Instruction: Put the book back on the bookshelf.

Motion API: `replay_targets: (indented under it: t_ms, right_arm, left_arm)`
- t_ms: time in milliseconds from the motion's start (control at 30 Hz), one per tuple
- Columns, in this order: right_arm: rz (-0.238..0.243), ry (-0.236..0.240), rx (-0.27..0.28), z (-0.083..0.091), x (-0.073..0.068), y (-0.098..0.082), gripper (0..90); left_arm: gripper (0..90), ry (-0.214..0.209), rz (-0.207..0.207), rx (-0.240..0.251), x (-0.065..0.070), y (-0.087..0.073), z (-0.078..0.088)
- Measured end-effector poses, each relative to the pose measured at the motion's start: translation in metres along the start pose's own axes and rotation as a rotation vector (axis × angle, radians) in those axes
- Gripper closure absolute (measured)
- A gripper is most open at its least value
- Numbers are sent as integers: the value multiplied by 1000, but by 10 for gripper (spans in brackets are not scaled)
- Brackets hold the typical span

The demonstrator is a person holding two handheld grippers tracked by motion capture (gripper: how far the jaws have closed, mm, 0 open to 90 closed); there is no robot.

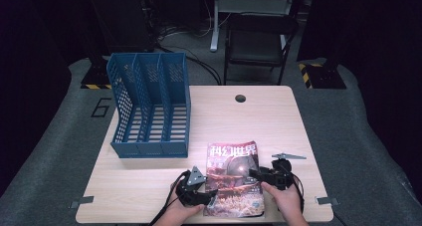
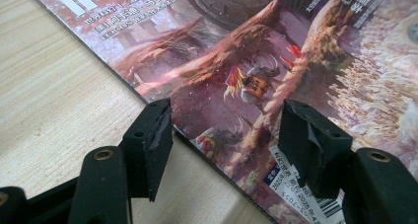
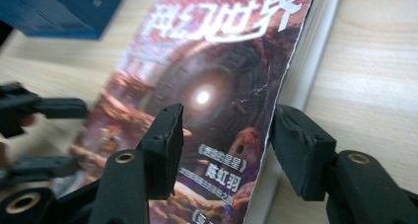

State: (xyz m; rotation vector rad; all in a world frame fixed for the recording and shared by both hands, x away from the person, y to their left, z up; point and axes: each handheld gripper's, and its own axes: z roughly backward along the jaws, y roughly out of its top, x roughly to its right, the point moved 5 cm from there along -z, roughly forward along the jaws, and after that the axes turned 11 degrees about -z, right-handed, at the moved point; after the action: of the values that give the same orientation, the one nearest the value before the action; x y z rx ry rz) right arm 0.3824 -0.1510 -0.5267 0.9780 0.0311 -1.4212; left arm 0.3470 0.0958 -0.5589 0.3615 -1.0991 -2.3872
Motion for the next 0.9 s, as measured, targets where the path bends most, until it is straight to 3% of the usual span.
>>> replay_targets:
  t_ms: [33, 200, 367, 533, 700, 767, 900]
  right_arm:
    - [-5, 41, 18, 4, -5, 1, 484]
    - [5, 90, 19, 7, -12, 2, 499]
    - [-1, 57, 0, 3, -7, 1, 501]
    - [-47, 29, -25, -4, 6, 1, 500]
    - [-46, 3, -58, -11, 9, -1, 497]
    - [-22, -28, -73, -15, 10, -2, 493]
    - [-30, -19, -74, -16, 12, -2, 493]
  left_arm:
    - [376, 0, 0, 0, 0, 0, 0]
    - [377, -1, -1, 0, 0, 0, 0]
    - [377, -5, -2, -4, 0, 0, 0]
    - [377, 0, -3, 0, 0, 0, 0]
    - [377, -1, -5, -2, 0, 0, 0]
    - [377, 3, -6, -1, 0, -1, 1]
    - [377, 4, -6, 5, 0, -1, 0]
